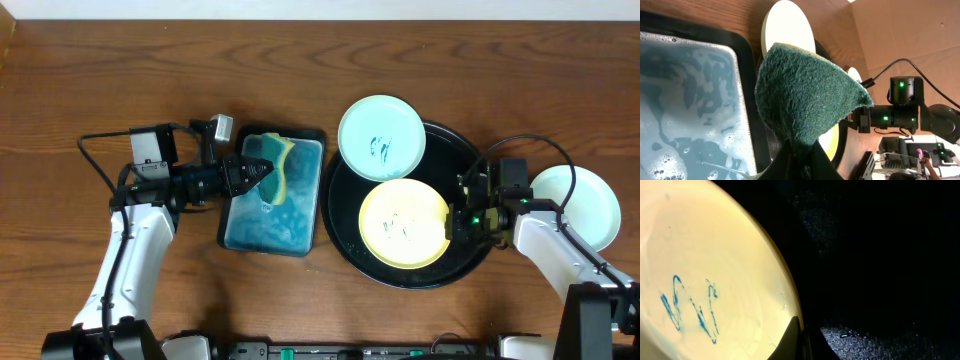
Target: Clean dirty plates on tray and stack at the side
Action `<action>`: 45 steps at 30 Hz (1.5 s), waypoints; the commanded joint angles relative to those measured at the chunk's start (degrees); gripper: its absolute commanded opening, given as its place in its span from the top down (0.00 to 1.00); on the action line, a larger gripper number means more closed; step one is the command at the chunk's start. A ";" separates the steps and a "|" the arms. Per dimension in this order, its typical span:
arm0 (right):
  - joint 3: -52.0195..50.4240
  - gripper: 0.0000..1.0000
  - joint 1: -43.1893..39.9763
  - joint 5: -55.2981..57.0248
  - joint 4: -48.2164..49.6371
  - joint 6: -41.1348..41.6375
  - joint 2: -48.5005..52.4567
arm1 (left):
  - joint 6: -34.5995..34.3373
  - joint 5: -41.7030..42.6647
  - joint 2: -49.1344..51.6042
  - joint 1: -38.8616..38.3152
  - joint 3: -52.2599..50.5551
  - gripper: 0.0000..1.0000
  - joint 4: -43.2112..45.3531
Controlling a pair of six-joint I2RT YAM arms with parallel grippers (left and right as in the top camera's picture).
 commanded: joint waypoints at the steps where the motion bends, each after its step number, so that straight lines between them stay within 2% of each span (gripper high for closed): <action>1: -1.03 0.99 0.61 0.81 -0.24 0.39 0.15 | 1.38 -1.25 0.07 0.15 -0.28 0.93 -0.50; 12: -1.03 0.99 0.61 0.81 -0.04 0.42 0.15 | 1.38 -8.70 0.07 0.04 -0.31 0.93 -4.83; 20: -1.03 0.99 0.61 0.81 -0.02 0.42 0.15 | 1.36 -14.49 0.07 -4.96 -0.31 0.93 -4.81; 24: -1.03 0.99 0.61 0.81 -0.02 0.42 0.15 | 0.07 -26.80 0.07 -10.45 -0.31 0.93 -4.79; 30: -1.03 0.99 0.61 0.81 -0.07 0.42 0.15 | -4.31 -50.47 0.52 -20.76 -0.31 0.93 -4.55; 37: -1.03 0.99 0.61 0.81 -0.07 0.39 0.15 | -16.22 -74.07 3.32 -30.32 -0.31 0.93 -4.57; 42: -1.03 0.99 0.61 0.81 -0.07 0.42 0.15 | -18.75 -82.82 4.79 -34.36 -0.28 0.92 -4.55; 45: -1.03 0.99 0.61 0.81 -0.07 0.39 0.15 | -18.62 -84.63 4.76 -35.67 -0.24 0.93 -4.57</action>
